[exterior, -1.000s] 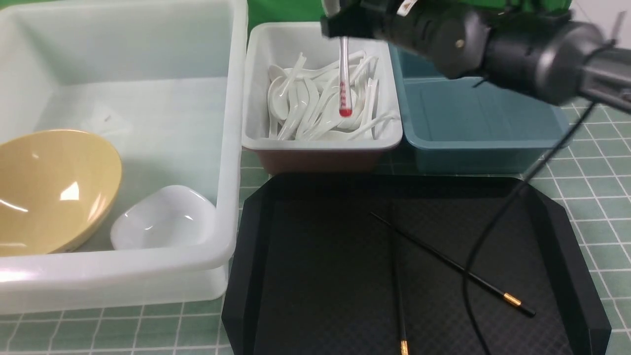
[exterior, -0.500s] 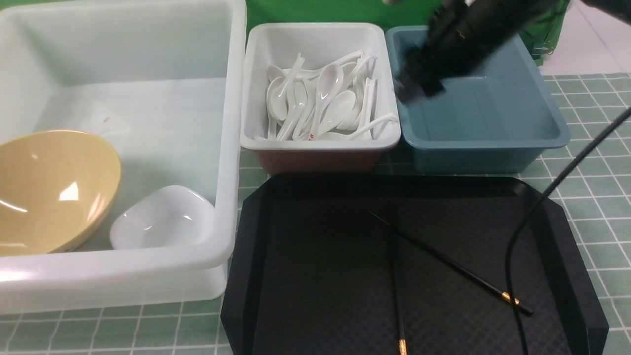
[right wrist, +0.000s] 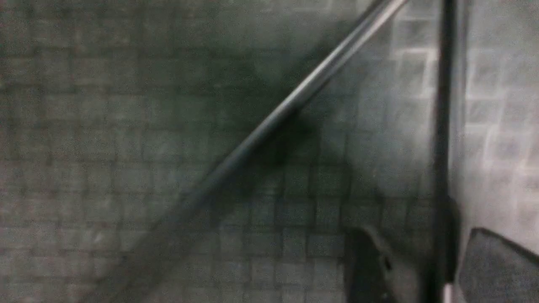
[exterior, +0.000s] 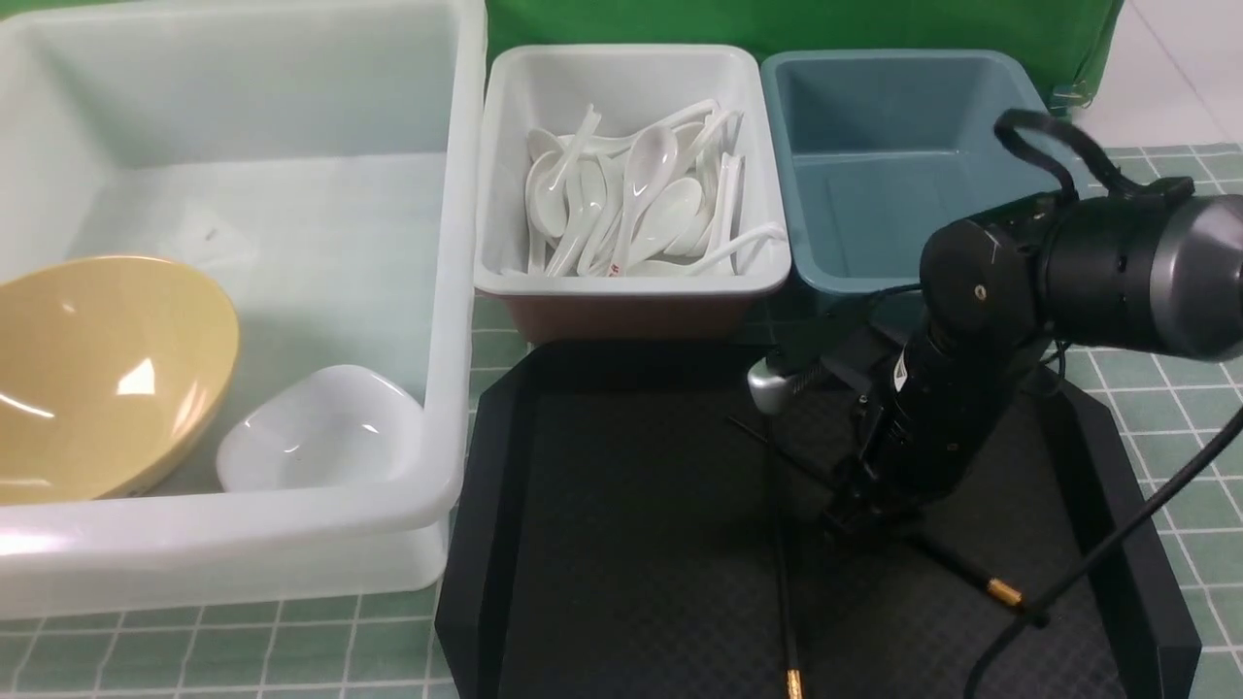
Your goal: On blue table put chopsticks spoon bowls plates into blue grey white boxes.
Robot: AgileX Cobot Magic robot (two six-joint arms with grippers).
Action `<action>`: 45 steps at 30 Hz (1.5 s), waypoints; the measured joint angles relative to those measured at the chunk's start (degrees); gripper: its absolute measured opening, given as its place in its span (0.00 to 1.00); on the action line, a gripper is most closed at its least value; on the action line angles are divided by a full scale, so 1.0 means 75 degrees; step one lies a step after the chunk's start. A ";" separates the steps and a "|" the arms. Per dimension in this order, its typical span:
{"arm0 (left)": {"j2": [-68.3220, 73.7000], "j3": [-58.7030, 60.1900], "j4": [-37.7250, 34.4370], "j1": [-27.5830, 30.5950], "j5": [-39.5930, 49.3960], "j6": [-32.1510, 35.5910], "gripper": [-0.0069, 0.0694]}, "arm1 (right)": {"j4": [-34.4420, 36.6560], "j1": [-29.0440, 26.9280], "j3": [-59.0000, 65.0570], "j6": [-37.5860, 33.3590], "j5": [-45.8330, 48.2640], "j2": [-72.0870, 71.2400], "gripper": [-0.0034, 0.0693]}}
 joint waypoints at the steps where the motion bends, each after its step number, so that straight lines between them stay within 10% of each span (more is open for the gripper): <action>1: 0.0000 0.0000 0.0000 0.0000 -0.0007 0.0000 0.10 | -0.0031 0.0000 0.0000 -0.0009 -0.0072 0.0016 0.48; 9: 0.0000 0.0000 0.0006 0.0000 0.0001 -0.0009 0.10 | -0.0191 0.0000 -0.0101 -0.0159 -0.0003 0.0053 0.15; 31: 0.0000 0.0000 0.0006 0.0000 0.0025 -0.0009 0.10 | -0.2334 0.0000 -0.0950 0.0666 0.2880 -0.1270 0.15; 45: 0.0000 0.0000 0.0006 0.0000 0.0067 -0.0009 0.10 | -0.3805 -0.1492 -0.1809 0.3475 -0.5443 -0.1073 0.18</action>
